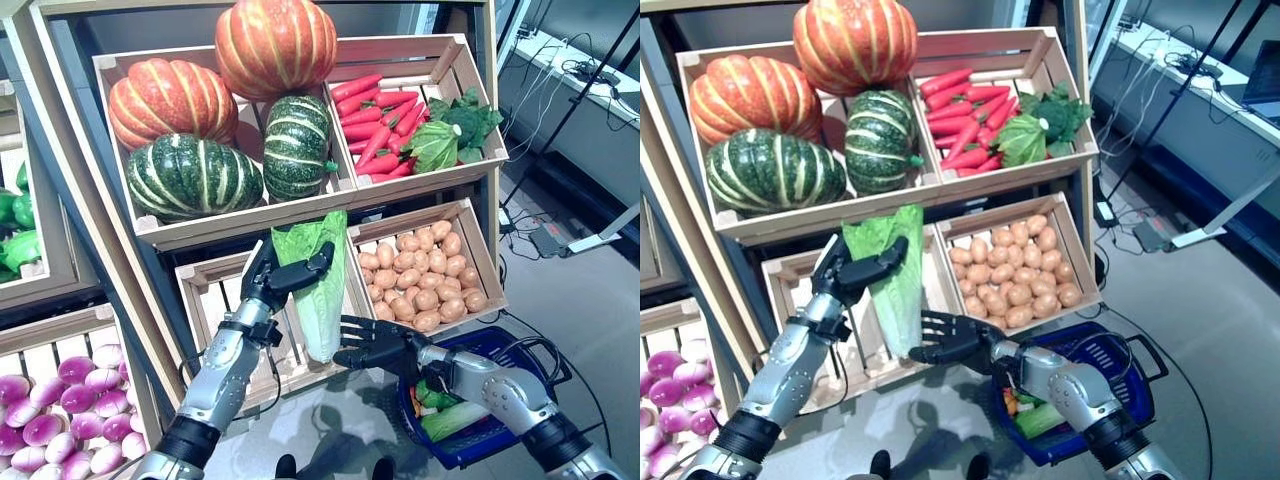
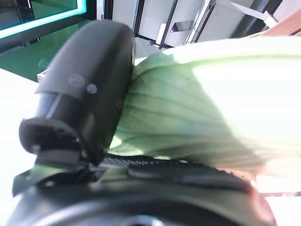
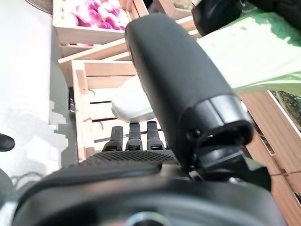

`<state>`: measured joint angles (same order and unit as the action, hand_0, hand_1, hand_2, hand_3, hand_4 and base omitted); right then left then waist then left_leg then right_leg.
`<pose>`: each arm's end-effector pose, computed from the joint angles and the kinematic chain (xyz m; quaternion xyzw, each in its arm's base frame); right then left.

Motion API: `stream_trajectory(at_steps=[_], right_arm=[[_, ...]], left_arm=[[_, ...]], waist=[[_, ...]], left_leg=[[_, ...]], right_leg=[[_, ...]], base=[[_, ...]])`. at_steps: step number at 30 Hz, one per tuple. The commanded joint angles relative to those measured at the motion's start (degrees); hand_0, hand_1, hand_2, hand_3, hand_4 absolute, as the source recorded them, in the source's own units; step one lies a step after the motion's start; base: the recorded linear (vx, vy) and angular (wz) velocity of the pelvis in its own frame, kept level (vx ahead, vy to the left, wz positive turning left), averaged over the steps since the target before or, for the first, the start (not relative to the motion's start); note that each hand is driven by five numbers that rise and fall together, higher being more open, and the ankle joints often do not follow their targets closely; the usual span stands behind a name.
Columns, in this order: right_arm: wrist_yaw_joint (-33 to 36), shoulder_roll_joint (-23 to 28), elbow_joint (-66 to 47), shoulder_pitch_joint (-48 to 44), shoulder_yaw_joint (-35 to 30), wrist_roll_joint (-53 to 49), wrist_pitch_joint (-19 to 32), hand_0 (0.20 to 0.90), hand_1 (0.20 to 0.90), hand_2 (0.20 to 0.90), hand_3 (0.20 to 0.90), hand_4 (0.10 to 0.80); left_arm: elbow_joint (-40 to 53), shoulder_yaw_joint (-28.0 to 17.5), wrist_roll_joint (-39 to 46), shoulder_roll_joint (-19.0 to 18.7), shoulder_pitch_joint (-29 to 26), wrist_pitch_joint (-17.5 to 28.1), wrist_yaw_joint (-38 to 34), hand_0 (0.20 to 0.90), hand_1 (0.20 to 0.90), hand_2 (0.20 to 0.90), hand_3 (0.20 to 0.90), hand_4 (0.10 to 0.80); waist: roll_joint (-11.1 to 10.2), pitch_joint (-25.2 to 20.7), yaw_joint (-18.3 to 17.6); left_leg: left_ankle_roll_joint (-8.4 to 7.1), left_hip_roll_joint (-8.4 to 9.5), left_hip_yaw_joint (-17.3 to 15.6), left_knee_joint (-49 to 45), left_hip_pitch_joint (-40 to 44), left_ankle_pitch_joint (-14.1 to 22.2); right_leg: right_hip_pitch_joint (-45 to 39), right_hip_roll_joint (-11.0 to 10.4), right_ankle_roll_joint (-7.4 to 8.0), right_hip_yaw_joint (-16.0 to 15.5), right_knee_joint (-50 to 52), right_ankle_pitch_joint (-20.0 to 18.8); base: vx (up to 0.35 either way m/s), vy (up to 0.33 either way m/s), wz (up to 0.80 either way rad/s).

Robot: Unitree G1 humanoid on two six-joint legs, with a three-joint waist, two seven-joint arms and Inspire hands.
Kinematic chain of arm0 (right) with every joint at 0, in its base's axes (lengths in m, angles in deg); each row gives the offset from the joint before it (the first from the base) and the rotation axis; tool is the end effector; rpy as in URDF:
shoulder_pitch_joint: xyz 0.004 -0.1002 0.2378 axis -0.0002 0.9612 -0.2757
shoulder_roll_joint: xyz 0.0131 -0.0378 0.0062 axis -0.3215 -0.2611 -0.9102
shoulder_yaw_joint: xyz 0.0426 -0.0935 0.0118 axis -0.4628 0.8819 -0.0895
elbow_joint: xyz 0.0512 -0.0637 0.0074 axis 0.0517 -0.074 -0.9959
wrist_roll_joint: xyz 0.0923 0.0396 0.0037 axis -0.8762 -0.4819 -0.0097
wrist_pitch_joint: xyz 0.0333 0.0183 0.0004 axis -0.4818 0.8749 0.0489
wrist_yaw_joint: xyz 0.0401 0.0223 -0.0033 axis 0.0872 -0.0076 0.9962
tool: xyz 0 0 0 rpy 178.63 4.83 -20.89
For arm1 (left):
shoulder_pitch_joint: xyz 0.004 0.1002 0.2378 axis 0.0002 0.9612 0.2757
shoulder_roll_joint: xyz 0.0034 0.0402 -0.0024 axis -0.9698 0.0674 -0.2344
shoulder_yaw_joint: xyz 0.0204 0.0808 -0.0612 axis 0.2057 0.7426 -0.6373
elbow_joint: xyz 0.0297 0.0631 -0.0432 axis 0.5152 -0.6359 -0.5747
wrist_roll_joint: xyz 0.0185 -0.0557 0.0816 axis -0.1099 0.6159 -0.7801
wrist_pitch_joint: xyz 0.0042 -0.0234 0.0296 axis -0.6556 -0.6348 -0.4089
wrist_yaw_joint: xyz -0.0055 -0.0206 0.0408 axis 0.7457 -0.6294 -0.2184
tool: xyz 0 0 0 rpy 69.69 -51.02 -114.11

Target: Put vegetables into the basket

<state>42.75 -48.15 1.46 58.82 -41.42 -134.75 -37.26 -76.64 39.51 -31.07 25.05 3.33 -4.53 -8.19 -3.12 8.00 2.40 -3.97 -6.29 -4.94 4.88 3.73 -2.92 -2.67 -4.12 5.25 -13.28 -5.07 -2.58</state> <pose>0.2197 -0.1522 0.0486 0.1364 0.3032 0.3023 0.8933 0.2351 0.1791 0.0648 -0.1432 -0.0716 -0.1351 0.9778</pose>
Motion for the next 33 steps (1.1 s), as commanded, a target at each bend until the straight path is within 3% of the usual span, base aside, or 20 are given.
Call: stream_trajectory(at_steps=[1, 14, 24, 33], right_arm=[[3.1, -6.7, -5.0, -7.1, -3.3, -6.2, 16.0, 0.9, 0.9, 0.9, 0.9, 0.8], [11.7, -8.6, -5.5, -7.6, -3.7, 4.4, 18.1, 0.9, 0.9, 0.9, 0.9, 0.8], [-0.4, -7.6, -5.6, -6.3, 1.5, -2.0, 6.0, 0.9, 0.9, 0.9, 0.9, 0.8], [-6.2, -5.7, -1.7, -5.6, 3.2, -2.8, 3.5, 0.9, 0.9, 0.9, 0.9, 0.8]], left_arm=[[2.4, 4.0, 1.3, 2.3, -2.8, 3.7, 0.5, 0.3, 0.3, 0.3, 0.3, 0.4], [3.1, 3.6, 1.2, 3.2, -3.1, 2.5, -3.3, 0.3, 0.3, 0.3, 0.3, 0.4], [3.6, 2.3, 2.1, 3.0, -2.8, 1.6, -2.1, 0.3, 0.3, 0.3, 0.3, 0.4], [3.0, 2.3, 2.6, 2.8, -2.8, 1.4, -1.7, 0.3, 0.3, 0.3, 0.3, 0.4]], waist=[[-0.5, -4.1, 0.2], [0.0, -3.8, -0.1], [-0.5, -4.2, 0.3], [-1.1, -4.6, 0.5]], left_leg=[[-1.36, 0.12, 1.3, 0.1, -1.7, 1.4], [-1.01, 0.2, 0.8, 0.1, -1.4, 1.6], [-1.34, -0.13, 1.0, 0.1, -1.4, 1.4], [-1.49, -0.37, 1.0, 0.1, -1.3, 1.2]], right_leg=[[-0.8, -2.8, 2.39, -2.9, 0.1, -1.0], [-0.6, -3.0, 2.38, -2.2, 0.1, -1.1], [-0.6, -3.2, 2.4, -2.3, 0.1, -1.1], [-0.8, -3.2, 2.58, -2.5, 0.1, -1.3]], base=[[0.0, 0.0, 0.0], [0.0, 0.0, 0.0], [0.0, 0.0, 0.0], [0.0, 0.0, 0.0]])
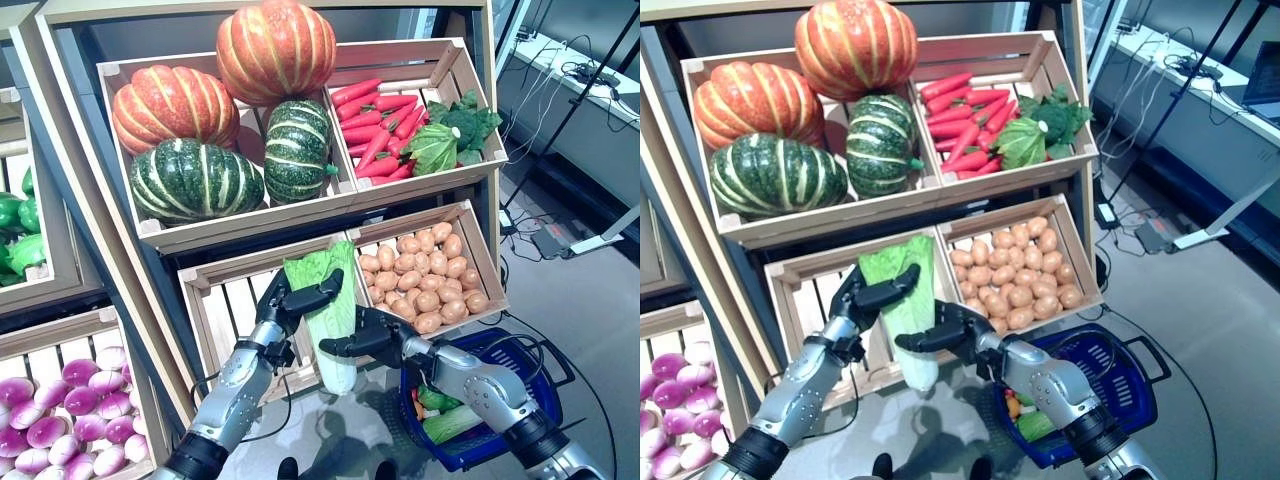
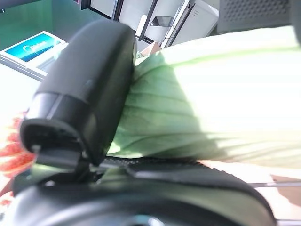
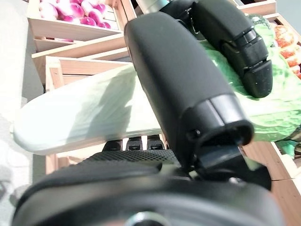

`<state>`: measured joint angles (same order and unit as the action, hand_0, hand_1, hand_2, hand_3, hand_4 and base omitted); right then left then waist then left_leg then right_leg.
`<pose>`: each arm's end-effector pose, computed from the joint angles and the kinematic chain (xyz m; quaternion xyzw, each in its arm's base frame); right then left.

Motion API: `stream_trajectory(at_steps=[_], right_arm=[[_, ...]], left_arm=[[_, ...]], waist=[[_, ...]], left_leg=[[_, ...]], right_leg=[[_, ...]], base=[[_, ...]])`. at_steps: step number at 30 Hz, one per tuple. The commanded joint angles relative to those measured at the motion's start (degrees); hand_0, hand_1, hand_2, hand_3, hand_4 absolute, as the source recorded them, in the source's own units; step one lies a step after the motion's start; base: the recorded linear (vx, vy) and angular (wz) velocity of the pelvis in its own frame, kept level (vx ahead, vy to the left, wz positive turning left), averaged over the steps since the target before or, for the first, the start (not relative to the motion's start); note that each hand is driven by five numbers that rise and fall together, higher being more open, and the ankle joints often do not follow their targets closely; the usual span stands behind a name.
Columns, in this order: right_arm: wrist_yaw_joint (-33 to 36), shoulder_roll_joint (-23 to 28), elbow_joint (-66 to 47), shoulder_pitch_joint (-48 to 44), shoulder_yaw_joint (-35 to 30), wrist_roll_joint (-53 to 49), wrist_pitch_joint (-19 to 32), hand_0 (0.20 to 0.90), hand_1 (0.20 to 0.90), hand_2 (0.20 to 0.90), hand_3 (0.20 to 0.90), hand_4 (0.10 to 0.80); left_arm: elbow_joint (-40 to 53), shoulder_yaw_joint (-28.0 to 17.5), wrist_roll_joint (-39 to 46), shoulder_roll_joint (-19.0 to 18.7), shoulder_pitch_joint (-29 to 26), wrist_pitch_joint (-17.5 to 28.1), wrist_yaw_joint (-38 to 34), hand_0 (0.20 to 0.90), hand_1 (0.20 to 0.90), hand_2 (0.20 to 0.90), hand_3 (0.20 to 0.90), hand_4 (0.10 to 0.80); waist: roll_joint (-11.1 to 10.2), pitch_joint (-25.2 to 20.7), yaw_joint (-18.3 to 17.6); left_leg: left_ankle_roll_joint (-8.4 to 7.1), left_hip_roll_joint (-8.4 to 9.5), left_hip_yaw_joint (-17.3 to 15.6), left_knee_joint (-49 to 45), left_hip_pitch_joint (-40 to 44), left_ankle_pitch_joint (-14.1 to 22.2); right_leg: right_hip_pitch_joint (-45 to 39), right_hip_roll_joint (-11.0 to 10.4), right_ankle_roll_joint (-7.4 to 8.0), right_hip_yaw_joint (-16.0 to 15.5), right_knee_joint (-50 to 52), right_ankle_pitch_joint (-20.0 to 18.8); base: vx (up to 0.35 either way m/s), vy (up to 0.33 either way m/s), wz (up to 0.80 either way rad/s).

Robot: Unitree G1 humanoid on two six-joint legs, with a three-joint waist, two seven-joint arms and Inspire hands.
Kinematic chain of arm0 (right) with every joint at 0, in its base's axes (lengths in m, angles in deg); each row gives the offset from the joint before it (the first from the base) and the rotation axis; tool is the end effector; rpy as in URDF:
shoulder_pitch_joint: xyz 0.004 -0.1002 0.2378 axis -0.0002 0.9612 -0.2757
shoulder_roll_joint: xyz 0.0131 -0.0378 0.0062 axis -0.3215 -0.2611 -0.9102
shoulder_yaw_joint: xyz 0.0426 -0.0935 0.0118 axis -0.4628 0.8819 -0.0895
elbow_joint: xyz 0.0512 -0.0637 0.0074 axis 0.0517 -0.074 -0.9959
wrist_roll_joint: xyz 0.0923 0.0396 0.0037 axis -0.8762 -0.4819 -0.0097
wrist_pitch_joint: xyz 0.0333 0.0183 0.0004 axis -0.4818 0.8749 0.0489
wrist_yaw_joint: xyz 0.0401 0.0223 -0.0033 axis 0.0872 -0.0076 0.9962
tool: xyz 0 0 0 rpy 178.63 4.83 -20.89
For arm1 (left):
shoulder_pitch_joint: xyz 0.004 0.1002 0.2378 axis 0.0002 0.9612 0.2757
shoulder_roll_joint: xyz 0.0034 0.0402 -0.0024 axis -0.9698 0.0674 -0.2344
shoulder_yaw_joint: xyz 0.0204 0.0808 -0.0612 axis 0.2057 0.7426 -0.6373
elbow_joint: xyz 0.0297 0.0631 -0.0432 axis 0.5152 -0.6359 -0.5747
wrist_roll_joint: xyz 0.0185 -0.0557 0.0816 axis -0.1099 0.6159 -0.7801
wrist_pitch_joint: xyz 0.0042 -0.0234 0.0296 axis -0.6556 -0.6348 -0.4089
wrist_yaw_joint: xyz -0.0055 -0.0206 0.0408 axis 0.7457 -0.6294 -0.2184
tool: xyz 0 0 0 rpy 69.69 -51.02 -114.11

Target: Put vegetables into the basket

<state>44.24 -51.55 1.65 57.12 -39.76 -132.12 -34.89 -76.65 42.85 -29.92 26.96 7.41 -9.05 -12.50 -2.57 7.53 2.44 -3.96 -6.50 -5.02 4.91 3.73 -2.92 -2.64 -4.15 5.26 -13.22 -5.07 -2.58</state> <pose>0.2239 -0.1340 0.0517 0.1298 0.2745 0.3117 0.9004 0.2183 0.1653 0.0400 -0.1684 0.0208 -0.1142 0.9789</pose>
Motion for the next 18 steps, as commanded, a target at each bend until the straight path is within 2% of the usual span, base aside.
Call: stream_trajectory(at_steps=[1, 2, 18], right_arm=[[-8.0, -2.4, -1.7, -3.9, 1.7, -6.0, 1.2, 0.498, 0.498, 0.498, 0.498, 0.532], [-8.0, -2.6, -1.5, -3.9, 1.9, -6.3, 1.4, 0.3, 0.3, 0.3, 0.3, 0.4], [-4.7, -5.2, 0.6, -2.9, 2.1, -11.0, 2.8, 0.3, 0.3, 0.3, 0.3, 0.4]], left_arm=[[3.0, -1.0, 1.5, 0.9, -6.8, 6.0, 2.6, 0.3, 0.3, 0.3, 0.3, 0.4], [3.1, -1.0, 1.4, 0.9, -6.8, 5.9, 2.5, 0.3, 0.3, 0.3, 0.3, 0.4], [3.0, -1.0, 2.3, 1.4, -6.2, 6.9, 1.8, 0.3, 0.3, 0.3, 0.3, 0.4]], waist=[[-1.6, -4.2, 0.5], [-1.7, -4.1, 0.5], [-1.5, -4.3, 0.6]], left_leg=[[-1.54, -0.19, 1.2, 0.1, -1.3, 1.2], [-1.52, -0.15, 1.3, 0.1, -1.3, 1.2], [-1.45, -0.06, 1.3, 0.1, -1.1, 1.4]], right_leg=[[-0.8, -3.2, 2.6, -2.6, 0.1, -1.3], [-0.8, -3.2, 2.59, -2.5, 0.1, -1.3], [-0.5, -3.3, 2.7, -2.0, 0.1, -1.4]], base=[[0.0, 0.0, 0.0], [0.0, 0.0, 0.0], [0.0, 0.0, 0.0]])
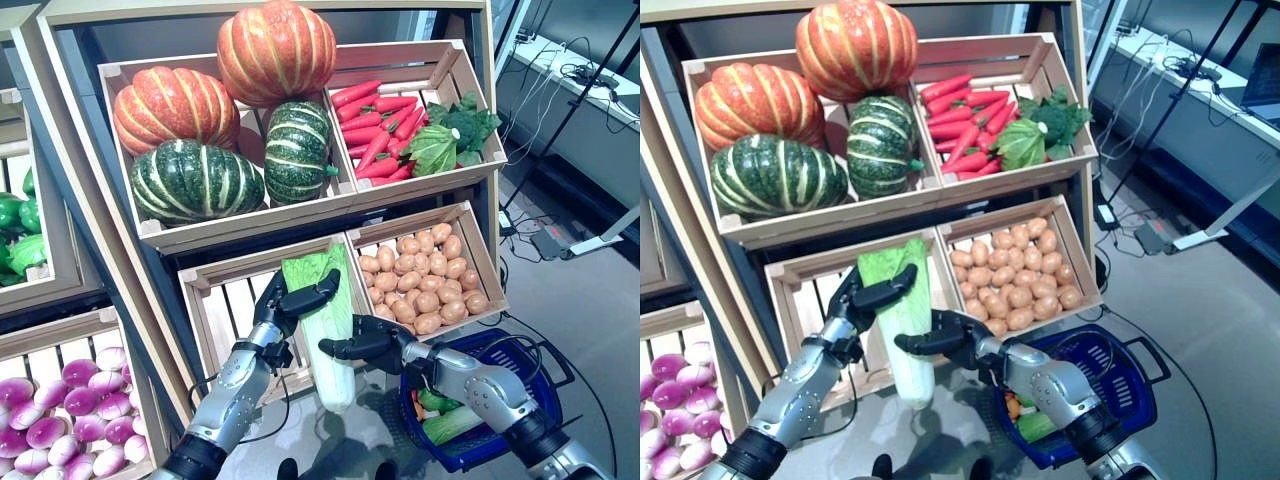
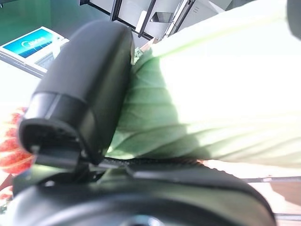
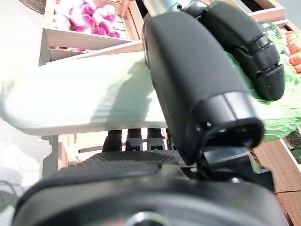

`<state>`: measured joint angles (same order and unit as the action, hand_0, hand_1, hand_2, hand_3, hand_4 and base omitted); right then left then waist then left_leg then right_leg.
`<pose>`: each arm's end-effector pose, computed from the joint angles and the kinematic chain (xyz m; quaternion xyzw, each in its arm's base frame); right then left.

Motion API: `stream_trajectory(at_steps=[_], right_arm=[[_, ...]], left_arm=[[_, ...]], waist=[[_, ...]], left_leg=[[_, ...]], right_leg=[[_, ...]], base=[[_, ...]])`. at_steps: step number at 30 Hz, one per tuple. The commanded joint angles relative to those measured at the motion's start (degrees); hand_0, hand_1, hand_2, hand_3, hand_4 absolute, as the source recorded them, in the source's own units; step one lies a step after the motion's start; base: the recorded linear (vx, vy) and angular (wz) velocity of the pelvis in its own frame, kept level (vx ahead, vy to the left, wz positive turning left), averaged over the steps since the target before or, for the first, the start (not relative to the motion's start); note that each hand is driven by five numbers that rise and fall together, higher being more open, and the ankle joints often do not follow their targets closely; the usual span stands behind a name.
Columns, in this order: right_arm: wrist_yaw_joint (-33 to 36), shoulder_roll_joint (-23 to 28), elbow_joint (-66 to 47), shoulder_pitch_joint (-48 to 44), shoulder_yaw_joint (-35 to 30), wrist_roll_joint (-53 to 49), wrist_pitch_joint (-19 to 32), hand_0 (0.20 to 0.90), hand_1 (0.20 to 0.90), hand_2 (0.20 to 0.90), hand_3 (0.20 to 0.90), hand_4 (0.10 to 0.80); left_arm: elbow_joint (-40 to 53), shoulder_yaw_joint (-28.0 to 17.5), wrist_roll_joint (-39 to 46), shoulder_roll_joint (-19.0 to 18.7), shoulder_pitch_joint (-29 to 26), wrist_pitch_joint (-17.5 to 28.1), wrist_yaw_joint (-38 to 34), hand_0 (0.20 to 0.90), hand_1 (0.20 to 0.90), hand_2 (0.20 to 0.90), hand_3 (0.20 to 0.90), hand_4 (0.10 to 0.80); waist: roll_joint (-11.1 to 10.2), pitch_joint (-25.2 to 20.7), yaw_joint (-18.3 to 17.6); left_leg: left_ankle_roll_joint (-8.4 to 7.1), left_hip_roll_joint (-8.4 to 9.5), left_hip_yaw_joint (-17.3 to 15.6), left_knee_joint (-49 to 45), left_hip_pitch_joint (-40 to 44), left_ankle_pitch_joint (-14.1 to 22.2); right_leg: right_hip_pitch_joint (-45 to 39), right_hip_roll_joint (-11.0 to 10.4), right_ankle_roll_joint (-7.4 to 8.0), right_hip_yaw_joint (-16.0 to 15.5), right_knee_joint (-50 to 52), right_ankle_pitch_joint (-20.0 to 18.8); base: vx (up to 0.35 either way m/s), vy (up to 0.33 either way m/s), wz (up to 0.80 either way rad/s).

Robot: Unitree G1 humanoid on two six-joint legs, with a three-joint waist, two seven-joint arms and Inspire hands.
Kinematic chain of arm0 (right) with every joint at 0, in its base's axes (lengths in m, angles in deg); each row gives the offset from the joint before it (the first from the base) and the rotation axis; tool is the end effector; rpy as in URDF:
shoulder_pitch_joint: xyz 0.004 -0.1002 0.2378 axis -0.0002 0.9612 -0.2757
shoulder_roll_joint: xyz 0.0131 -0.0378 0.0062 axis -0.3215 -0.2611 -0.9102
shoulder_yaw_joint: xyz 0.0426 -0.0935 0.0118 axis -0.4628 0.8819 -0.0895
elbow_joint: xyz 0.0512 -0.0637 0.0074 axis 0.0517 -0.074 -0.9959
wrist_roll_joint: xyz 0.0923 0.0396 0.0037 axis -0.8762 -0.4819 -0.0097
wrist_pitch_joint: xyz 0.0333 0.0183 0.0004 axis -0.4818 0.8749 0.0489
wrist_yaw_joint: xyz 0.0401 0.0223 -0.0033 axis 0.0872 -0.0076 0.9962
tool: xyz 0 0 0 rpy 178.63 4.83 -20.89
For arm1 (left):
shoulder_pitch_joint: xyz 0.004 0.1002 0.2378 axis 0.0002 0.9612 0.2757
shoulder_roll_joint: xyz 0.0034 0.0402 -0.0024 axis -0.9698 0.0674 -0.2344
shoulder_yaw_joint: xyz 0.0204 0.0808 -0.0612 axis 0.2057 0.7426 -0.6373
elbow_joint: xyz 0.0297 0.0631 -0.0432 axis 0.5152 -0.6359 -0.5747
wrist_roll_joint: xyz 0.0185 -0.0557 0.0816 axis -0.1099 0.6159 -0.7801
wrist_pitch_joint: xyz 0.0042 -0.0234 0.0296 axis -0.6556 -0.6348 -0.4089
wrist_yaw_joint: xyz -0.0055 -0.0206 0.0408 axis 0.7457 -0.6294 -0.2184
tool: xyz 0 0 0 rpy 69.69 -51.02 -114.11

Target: Put vegetables into the basket

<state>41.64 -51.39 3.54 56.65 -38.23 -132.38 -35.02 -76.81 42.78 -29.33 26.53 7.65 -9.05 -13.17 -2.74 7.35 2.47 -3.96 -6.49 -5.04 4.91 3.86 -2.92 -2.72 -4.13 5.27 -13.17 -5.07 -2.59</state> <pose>0.2236 -0.1332 0.0457 0.1316 0.2899 0.3315 0.8881 0.2175 0.1677 0.0389 -0.1696 0.0255 -0.1050 0.9796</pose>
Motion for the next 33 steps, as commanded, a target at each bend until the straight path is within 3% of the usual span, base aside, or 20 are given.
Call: stream_trajectory(at_steps=[1, 5, 6, 7, 18, 33], right_arm=[[-1.9, -5.4, -1.2, -2.5, 0.5, -11.4, 3.2, 0.3, 0.3, 0.3, 0.3, 0.4], [-1.1, -5.7, -1.1, -2.5, 0.0, -13.1, 4.9, 0.3, 0.3, 0.3, 0.3, 0.4], [-0.9, -5.7, -1.1, -2.4, -0.4, -13.6, 5.4, 0.3, 0.3, 0.3, 0.3, 0.4], [-1.0, -5.7, -1.1, -2.3, -0.7, -14.3, 6.2, 0.3, 0.3, 0.3, 0.3, 0.4], [-1.6, -2.7, -4.0, -0.1, -9.3, -22.0, 14.4, 0.3, 0.3, 0.3, 0.3, 0.4], [0.7, -5.7, -3.7, 2.5, -26.3, -23.7, 31.3, 0.3, 0.3, 0.3, 0.3, 0.4]], left_arm=[[3.2, -0.9, 1.7, 1.7, -6.5, 7.0, 2.6, 0.3, 0.3, 0.3, 0.3, 0.4], [3.3, -0.9, 2.1, 1.7, -6.6, 7.6, 2.3, 0.3, 0.3, 0.3, 0.3, 0.4], [3.5, -1.1, 2.5, 1.6, -6.6, 7.6, 2.3, 0.472, 0.472, 0.472, 0.472, 0.515], [3.8, -1.3, 2.6, 1.5, -6.4, 7.6, 2.6, 0.9, 0.9, 0.9, 0.9, 0.8], [4.8, -2.9, 3.1, -0.3, -5.3, 6.2, 4.9, 0.9, 0.9, 0.9, 0.9, 0.8], [3.3, -8.8, 3.6, -0.8, -4.6, 4.6, 8.5, 0.9, 0.9, 0.9, 0.9, 0.8]], waist=[[-1.3, -4.1, 0.5], [-1.2, -3.9, 0.6], [-1.3, -3.9, 0.6], [-1.3, -3.8, 0.6], [-1.1, -3.6, -0.2], [-0.7, -3.3, -1.6]], left_leg=[[-1.44, -0.03, 1.4, 0.1, -1.3, 1.4], [-1.39, 0.02, 1.3, 0.1, -1.1, 1.6], [-1.38, -0.02, 1.3, 0.1, -1.1, 1.7], [-1.37, -0.03, 1.3, 0.1, -1.0, 1.8], [-1.11, -0.06, 1.1, 0.1, -1.0, 2.0], [-0.86, -0.81, 0.0, 0.1, -1.7, 2.1]], right_leg=[[-0.4, -3.3, 2.68, -2.0, 0.1, -1.4], [-0.4, -3.2, 2.61, -1.9, 0.1, -1.3], [-0.5, -3.2, 2.58, -1.8, 0.1, -1.3], [-0.5, -3.1, 2.54, -1.8, 0.1, -1.2], [-0.6, -2.5, 2.46, -1.6, 0.1, -1.0], [0.0, -2.0, 2.19, -0.9, 0.1, -0.7]], base=[[0.0, 0.0, 0.0], [0.0, 0.0, 0.0], [0.0, 0.0, 0.0], [0.0, 0.0, 0.0], [-0.004, 0.0, 0.0], [-0.029, 0.0, -0.01]])
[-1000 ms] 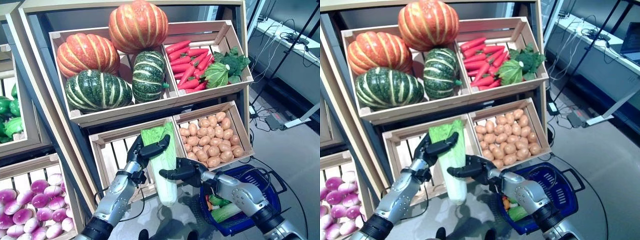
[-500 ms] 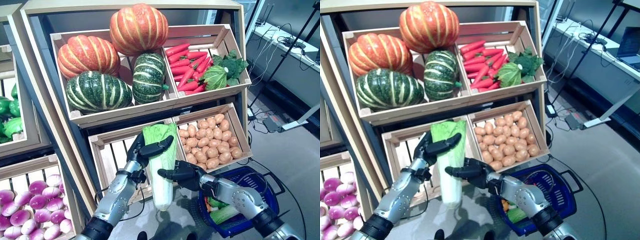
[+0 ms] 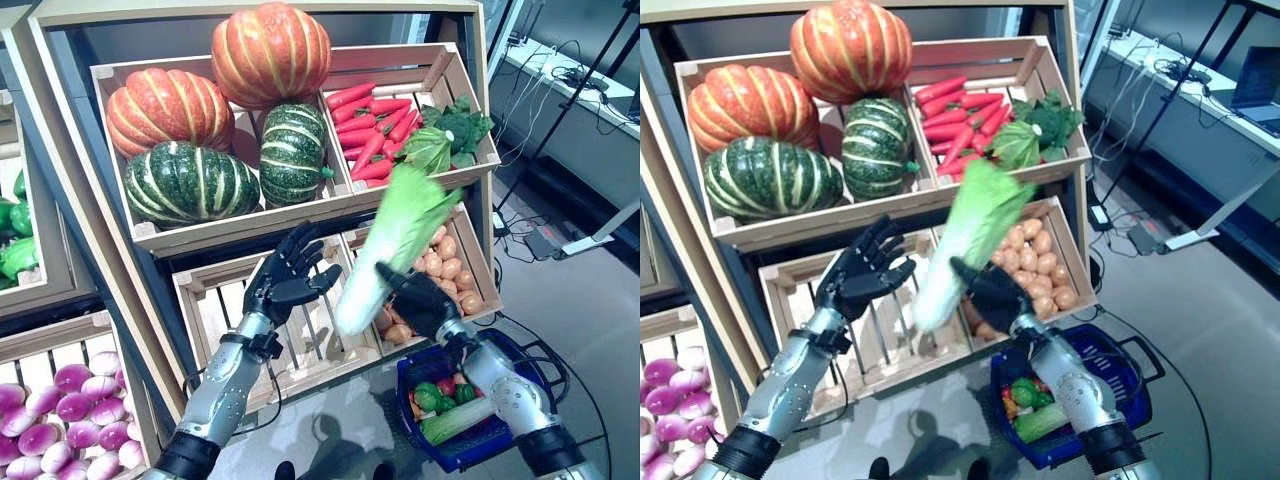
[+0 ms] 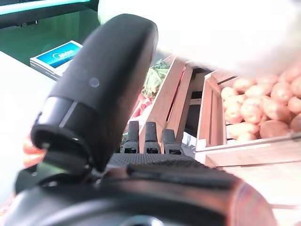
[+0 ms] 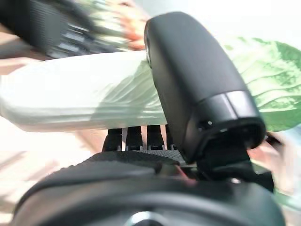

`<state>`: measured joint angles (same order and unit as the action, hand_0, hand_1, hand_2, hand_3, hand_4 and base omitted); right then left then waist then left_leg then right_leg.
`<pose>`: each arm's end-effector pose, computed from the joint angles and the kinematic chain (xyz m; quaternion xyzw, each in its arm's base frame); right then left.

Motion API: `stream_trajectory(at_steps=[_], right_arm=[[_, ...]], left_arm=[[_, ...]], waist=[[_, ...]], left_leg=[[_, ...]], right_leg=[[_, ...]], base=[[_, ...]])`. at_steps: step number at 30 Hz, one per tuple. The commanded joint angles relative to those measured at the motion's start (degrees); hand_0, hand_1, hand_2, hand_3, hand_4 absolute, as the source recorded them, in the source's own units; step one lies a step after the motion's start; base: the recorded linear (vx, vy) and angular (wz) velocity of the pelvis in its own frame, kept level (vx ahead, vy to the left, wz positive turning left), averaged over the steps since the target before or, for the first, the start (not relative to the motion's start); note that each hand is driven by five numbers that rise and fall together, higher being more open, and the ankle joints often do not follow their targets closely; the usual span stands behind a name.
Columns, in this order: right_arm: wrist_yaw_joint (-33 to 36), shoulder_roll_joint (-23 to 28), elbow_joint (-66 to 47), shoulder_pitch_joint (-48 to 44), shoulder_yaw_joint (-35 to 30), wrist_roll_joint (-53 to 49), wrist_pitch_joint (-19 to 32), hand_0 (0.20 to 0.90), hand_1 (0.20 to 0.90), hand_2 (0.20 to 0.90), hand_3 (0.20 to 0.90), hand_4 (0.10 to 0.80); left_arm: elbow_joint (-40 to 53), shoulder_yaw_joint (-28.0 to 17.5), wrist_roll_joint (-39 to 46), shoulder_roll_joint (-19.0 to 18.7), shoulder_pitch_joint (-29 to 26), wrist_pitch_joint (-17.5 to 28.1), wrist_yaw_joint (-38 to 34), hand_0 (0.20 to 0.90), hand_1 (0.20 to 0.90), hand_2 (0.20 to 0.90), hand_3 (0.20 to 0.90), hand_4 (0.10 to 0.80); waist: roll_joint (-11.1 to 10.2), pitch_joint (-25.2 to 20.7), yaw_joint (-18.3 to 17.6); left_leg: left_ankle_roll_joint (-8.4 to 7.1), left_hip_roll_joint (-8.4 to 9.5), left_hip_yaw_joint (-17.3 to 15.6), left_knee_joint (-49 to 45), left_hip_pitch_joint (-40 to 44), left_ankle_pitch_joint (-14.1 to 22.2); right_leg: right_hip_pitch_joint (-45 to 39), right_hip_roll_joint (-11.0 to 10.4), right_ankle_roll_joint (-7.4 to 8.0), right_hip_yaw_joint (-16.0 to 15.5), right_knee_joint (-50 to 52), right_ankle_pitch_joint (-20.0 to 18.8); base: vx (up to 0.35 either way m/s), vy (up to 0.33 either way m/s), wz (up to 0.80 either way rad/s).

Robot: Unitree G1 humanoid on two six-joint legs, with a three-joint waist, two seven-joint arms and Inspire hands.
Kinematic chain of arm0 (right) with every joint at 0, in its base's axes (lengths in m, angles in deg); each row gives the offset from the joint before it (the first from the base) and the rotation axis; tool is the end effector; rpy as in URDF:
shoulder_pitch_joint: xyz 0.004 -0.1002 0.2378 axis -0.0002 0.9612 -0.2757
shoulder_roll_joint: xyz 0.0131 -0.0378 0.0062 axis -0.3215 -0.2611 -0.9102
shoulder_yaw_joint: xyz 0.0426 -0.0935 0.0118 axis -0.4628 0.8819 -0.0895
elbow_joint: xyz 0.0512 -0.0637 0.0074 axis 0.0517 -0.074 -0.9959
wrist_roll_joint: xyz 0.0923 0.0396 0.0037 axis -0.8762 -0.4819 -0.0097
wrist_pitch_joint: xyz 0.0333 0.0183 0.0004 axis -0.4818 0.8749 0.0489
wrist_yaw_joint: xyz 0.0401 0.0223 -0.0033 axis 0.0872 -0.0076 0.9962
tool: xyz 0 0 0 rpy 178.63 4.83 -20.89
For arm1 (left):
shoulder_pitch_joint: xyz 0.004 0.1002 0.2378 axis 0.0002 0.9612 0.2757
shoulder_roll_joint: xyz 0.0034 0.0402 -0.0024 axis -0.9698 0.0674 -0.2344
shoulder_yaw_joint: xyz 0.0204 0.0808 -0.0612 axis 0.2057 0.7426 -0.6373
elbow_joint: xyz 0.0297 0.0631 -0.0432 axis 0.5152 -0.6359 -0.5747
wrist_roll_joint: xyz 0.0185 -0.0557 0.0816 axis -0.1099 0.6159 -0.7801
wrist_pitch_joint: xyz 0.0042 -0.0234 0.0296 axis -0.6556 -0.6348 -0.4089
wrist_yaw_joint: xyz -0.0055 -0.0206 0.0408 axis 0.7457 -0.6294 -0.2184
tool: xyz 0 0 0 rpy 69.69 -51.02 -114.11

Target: Put vegetables into the basket

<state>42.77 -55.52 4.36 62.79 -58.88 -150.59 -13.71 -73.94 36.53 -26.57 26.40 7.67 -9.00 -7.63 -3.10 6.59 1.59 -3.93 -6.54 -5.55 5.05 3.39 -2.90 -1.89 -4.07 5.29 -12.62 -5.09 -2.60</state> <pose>0.2308 -0.1873 0.0645 0.3926 0.0514 0.1532 0.9054 0.2225 0.1840 0.0557 -0.1991 -0.0316 -0.1168 0.9725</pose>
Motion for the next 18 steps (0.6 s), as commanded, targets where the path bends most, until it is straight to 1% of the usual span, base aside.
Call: stream_trajectory(at_steps=[1, 2, 5, 7, 10, 13, 15, 18], right_arm=[[0.0, -2.0, -4.1, -3.2, -7.0, -4.7, 11.8, 0.3, 0.3, 0.3, 0.3, 0.4], [0.1, -2.0, -3.9, -3.0, -7.4, -4.8, 12.0, 0.3, 0.3, 0.3, 0.3, 0.4], [2.4, -2.6, -3.1, -2.3, -10.7, -4.4, 15.9, 0.3, 0.3, 0.3, 0.3, 0.4], [4.8, -3.0, -2.2, -1.7, -13.0, -3.0, 19.3, 0.3, 0.3, 0.3, 0.3, 0.4], [6.9, -3.4, -0.7, -1.1, -15.4, -1.7, 22.1, 0.3, 0.3, 0.3, 0.3, 0.4], [11.2, -2.7, 2.5, -0.7, -18.4, -0.4, 26.4, 0.3, 0.3, 0.3, 0.3, 0.4], [13.0, -2.4, 3.7, -0.5, -19.3, -0.3, 28.2, 0.3, 0.3, 0.3, 0.3, 0.4], [16.8, -1.7, 6.6, -0.5, -20.6, -1.5, 32.7, 0.3, 0.3, 0.3, 0.3, 0.4]], left_arm=[[0.4, -3.1, 0.8, -0.8, -4.6, 4.4, 2.9, 0.9, 0.9, 0.9, 0.9, 0.8], [0.4, -3.3, 0.9, -0.9, -4.5, 4.4, 3.0, 0.9, 0.9, 0.9, 0.9, 0.8], [0.2, -4.1, 1.2, -1.2, -4.3, 4.3, 2.8, 0.9, 0.9, 0.9, 0.9, 0.8], [0.5, -4.7, 1.3, -1.4, -4.0, 4.2, 2.5, 0.9, 0.9, 0.9, 0.9, 0.8], [0.5, -5.3, 1.3, -1.5, -3.7, 4.3, 2.5, 0.9, 0.9, 0.9, 0.9, 0.8], [1.1, -5.8, 1.6, -1.6, -3.4, 4.2, 2.3, 0.9, 0.9, 0.9, 0.9, 0.8], [1.8, -6.0, 2.0, -1.8, -3.2, 4.2, 2.2, 0.9, 0.9, 0.9, 0.9, 0.8], [2.7, -5.9, 2.3, -2.0, -3.1, 4.5, 2.0, 0.9, 0.9, 0.9, 0.9, 0.8]], waist=[[-0.3, -2.6, -0.9], [-0.3, -2.6, -0.9], [-0.2, -2.4, -1.3], [-0.1, -2.3, -1.6], [0.0, -2.0, -2.0], [0.2, -1.4, -2.3], [0.2, -1.1, -2.3], [0.4, 0.0, -2.3]], left_leg=[[-0.83, -0.76, 0.4, 0.0, -1.3, 2.1], [-0.82, -0.77, 0.3, 0.0, -1.3, 2.1], [-0.74, -0.83, 0.1, 0.0, -1.3, 2.2], [-0.7, -0.94, -0.2, 0.0, -1.4, 2.2], [-0.62, -1.03, -0.5, 0.0, -1.3, 2.3], [-0.61, -1.12, -0.8, 0.0, -1.5, 2.2], [-0.56, -1.05, -0.8, 0.0, -1.8, 2.2], [-0.48, -0.96, -0.8, 0.0, -2.5, 2.1]], right_leg=[[-0.8, -2.1, 2.19, -1.3, 0.1, -0.7], [-0.8, -2.1, 2.19, -1.3, 0.1, -0.8], [-0.7, -2.1, 2.18, -1.0, 0.1, -0.8], [-0.6, -2.0, 2.15, -0.7, 0.1, -0.7], [-0.5, -1.9, 2.04, -0.1, 0.1, -0.7], [-0.3, -1.8, 1.89, 0.2, 0.1, -0.7], [-0.2, -1.7, 1.78, 0.3, 0.1, -0.7], [0.6, -1.5, 1.57, 0.7, 0.1, -0.9]], base=[[-0.027, -0.007, -0.04], [-0.02, -0.007, -0.04], [-0.013, -0.009, -0.08], [-0.002, -0.008, -0.05], [0.0, 0.0, 0.0], [0.01, -0.024, -0.04], [-0.01, -0.029, -0.05], [-0.034, -0.035, -0.11]])
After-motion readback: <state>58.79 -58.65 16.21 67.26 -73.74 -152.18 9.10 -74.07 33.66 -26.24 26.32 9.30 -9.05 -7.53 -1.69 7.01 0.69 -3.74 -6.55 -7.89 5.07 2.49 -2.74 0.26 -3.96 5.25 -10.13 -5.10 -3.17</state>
